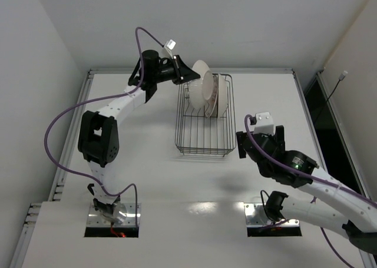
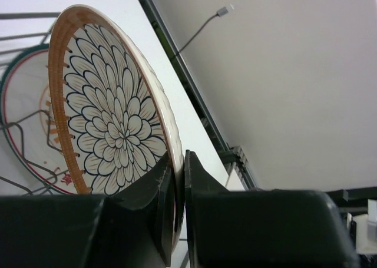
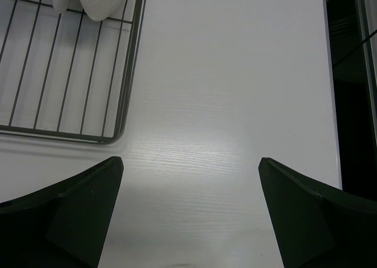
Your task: Load the plates into the dish rack
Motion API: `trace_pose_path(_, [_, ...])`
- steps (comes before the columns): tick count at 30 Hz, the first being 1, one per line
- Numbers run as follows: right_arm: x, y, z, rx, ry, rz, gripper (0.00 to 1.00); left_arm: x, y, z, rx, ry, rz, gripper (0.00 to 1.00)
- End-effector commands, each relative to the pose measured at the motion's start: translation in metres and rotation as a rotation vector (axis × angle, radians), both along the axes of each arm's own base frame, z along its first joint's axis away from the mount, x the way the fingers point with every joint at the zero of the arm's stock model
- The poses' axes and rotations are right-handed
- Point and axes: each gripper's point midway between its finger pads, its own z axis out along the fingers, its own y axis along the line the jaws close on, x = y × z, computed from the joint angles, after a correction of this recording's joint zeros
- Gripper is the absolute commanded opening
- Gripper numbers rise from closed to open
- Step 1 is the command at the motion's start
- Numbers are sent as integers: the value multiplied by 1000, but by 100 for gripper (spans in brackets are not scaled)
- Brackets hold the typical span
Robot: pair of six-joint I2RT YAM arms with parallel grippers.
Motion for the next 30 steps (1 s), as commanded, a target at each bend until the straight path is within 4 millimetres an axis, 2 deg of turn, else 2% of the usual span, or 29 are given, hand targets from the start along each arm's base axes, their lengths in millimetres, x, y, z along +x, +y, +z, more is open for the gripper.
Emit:
trace_pose_path(1, [3, 2, 2, 14, -20, -17, 100, 1, 4, 66, -76, -230, 45, 0])
trace_pose_path(2, [3, 2, 2, 14, -20, -17, 100, 2, 4, 68, -80, -240, 54, 0])
trace_pose_path(4, [3, 2, 2, 14, -20, -17, 100, 9, 3, 56, -76, -209, 63, 0])
trace_pose_path(5, [3, 2, 2, 14, -20, -17, 100, 9, 3, 58, -87, -210, 63, 0])
trace_pose_path(9, [3, 3, 0, 7, -15, -17, 100, 12, 2, 43, -118, -176, 74, 0])
trace_pose_path(12, [3, 3, 0, 7, -15, -17, 100, 11, 3, 38, -140, -163, 83, 0])
trace_pose_path(13, [3, 3, 0, 7, -15, -17, 100, 9, 3, 46, -149, -184, 82, 0])
trace_pose_path(15, [4, 4, -1, -1, -10, -17, 100, 10, 4, 43, -155, -172, 92, 0])
trace_pose_path(22, [3, 6, -1, -1, -10, -8, 100, 17, 8, 26, -136, -138, 142, 0])
trace_pose_path(23, [3, 6, -1, -1, -10, -8, 100, 14, 3, 22, -130, -124, 132, 0])
trace_pose_path(25, [3, 6, -1, -1, -10, -8, 100, 21, 6, 19, -107, -121, 171, 0])
trace_pose_path(27, [3, 6, -1, -1, -10, -8, 100, 18, -3, 15, -83, -112, 176, 0])
trace_pose_path(28, [2, 7, -1, -1, -10, 1, 100, 21, -2, 15, -83, -112, 193, 0])
trace_pose_path(30, [2, 7, -1, -1, -10, 1, 100, 19, -12, 21, -67, -123, 200, 0])
